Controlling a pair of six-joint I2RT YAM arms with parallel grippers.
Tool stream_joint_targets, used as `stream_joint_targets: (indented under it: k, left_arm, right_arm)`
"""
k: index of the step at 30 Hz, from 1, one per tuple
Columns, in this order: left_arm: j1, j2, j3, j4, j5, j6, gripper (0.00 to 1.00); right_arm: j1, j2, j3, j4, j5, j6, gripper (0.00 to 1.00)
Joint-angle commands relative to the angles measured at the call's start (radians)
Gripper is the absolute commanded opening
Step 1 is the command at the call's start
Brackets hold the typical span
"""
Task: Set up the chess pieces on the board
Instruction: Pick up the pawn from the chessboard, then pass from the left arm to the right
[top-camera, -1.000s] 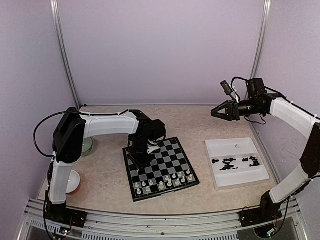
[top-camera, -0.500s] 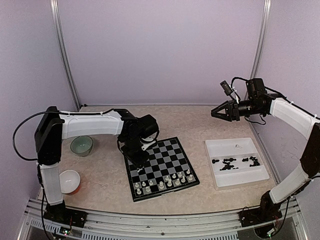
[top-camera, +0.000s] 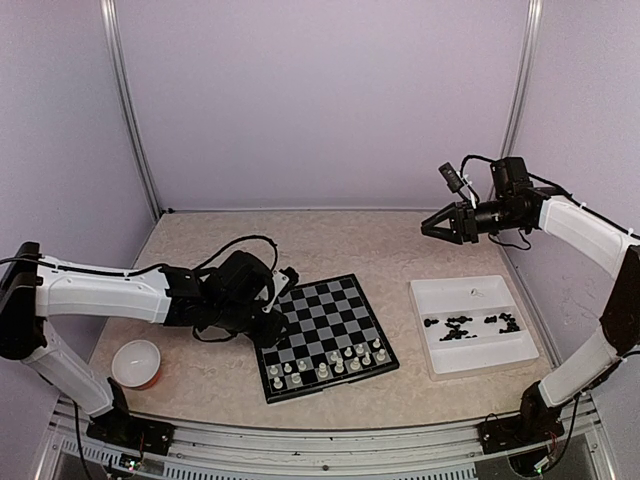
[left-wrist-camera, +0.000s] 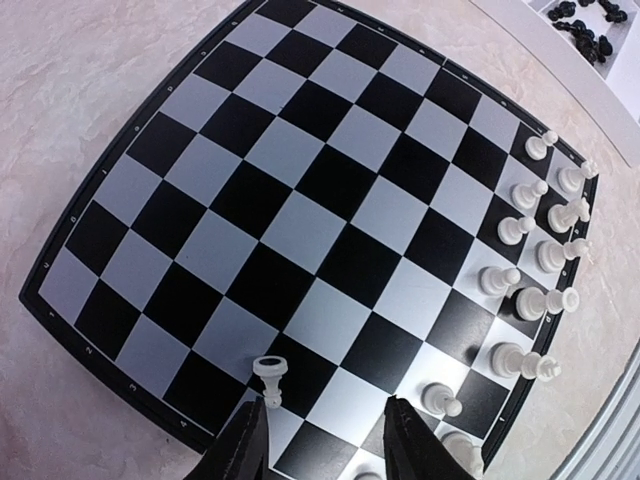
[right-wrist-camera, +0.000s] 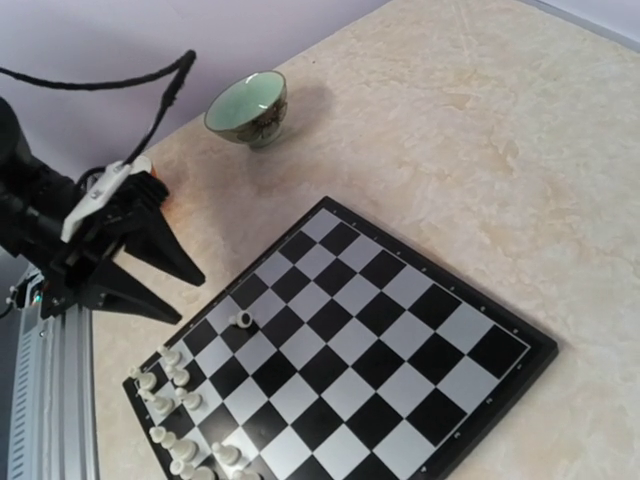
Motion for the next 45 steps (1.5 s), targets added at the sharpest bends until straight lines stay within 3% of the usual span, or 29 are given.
stream_joint_targets:
  k: [1, 18, 37, 42, 45]
  left_arm:
    - [0.013, 0.003, -0.040, 0.140, -0.016, 0.003, 0.39]
    - [0.052, 0.076, -0.120, 0.177, 0.030, 0.006, 0.32]
    - [0.061, 0.182, -0.119, 0.178, 0.063, 0.044, 0.16]
    - [0.061, 0.191, -0.093, 0.147, 0.062, 0.063, 0.10]
    - [0.061, 0.176, -0.041, 0.103, 0.103, 0.080, 0.09]
  right_arm:
    - [0.009, 0.003, 0.012, -0.021, 0.014, -0.018, 0.38]
    - [0.011, 0.015, 0.016, -0.021, 0.029, -0.024, 0.37]
    - [0.017, 0.027, 0.011, -0.030, 0.040, -0.039, 0.36]
    - [0.053, 0.026, 0.016, -0.065, 0.065, -0.113, 0.35]
    - [0.109, 0.033, 0.028, -0.125, 0.104, -0.254, 0.34]
